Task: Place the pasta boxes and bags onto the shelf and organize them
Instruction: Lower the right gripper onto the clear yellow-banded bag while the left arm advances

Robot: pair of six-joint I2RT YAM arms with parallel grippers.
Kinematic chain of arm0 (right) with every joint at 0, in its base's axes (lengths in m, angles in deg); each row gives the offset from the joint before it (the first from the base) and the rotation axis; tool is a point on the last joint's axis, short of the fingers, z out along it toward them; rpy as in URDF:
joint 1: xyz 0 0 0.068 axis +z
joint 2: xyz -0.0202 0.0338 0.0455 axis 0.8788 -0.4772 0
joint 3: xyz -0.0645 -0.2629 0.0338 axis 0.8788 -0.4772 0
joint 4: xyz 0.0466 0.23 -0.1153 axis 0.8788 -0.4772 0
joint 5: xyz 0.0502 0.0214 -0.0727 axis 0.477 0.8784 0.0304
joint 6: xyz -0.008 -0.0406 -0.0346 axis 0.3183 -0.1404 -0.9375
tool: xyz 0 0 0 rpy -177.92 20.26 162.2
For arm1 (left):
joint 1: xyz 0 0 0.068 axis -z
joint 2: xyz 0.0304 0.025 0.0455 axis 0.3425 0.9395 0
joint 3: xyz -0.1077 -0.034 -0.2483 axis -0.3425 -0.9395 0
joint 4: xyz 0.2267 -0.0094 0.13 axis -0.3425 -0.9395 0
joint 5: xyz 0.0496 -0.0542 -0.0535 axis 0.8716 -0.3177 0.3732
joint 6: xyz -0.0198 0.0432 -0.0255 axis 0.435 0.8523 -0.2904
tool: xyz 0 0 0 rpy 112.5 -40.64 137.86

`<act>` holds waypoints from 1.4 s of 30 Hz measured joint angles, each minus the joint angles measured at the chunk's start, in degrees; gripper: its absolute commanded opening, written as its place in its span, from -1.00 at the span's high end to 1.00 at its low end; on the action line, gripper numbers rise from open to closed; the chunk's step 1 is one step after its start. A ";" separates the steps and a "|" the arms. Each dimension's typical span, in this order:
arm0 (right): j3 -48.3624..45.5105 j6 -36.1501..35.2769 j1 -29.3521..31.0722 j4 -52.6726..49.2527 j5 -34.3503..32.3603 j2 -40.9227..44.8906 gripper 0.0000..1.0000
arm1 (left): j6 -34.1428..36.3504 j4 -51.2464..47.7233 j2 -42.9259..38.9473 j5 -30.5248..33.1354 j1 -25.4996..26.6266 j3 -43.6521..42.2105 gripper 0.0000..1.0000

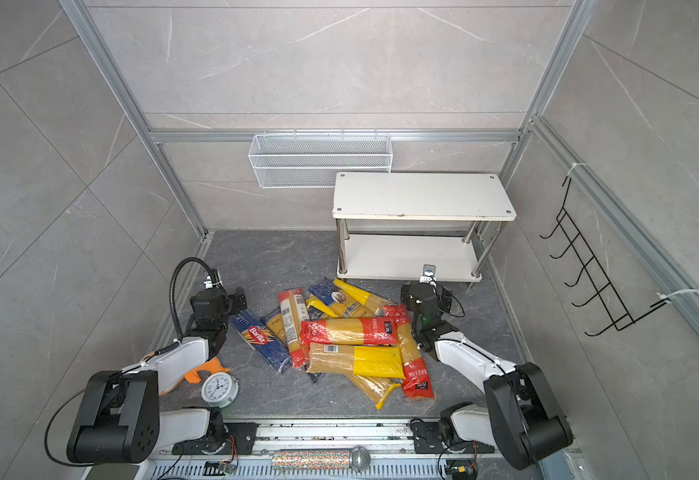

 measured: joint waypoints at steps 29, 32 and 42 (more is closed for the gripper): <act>26.97 8.02 42.64 -60.74 11.47 -5.11 -1.00 | -12.98 -39.76 -23.08 9.03 27.93 12.83 -1.00; 26.97 7.98 44.09 -60.89 11.78 -7.41 -1.00 | -14.29 -41.62 -25.35 8.33 27.93 12.83 -1.00; 26.97 5.29 46.01 -60.63 15.17 -13.33 -0.99 | -16.98 -44.50 -25.53 7.89 27.93 12.79 -1.00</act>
